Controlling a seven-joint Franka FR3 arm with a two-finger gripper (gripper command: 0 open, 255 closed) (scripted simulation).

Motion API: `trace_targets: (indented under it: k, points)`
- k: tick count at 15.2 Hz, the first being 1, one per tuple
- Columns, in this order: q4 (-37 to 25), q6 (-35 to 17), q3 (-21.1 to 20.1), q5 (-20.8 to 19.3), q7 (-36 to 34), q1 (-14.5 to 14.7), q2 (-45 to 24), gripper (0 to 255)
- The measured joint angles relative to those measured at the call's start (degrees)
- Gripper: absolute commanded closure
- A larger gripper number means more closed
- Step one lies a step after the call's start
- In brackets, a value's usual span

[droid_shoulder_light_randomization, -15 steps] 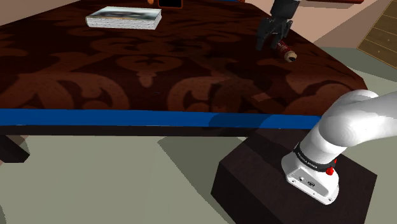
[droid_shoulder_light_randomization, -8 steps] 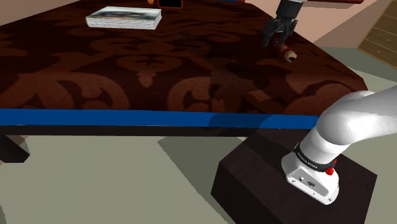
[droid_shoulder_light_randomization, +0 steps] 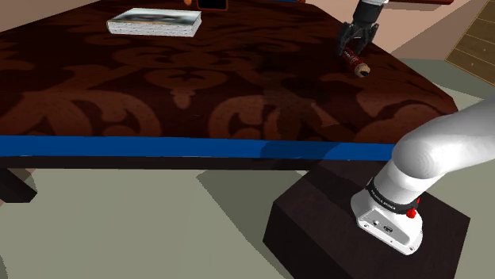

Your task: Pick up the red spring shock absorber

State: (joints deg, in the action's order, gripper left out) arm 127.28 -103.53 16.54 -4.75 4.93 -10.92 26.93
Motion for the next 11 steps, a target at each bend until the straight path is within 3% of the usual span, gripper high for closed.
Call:
trace_targets:
  k: [8, 11]
  points:
    - [-7.3, -2.8, 6.3, -1.0, 4.3, -2.9, -9.7, 0]
    - [-6.2, -4.9, 6.9, -0.9, 4.8, -3.2, -10.7, 0]
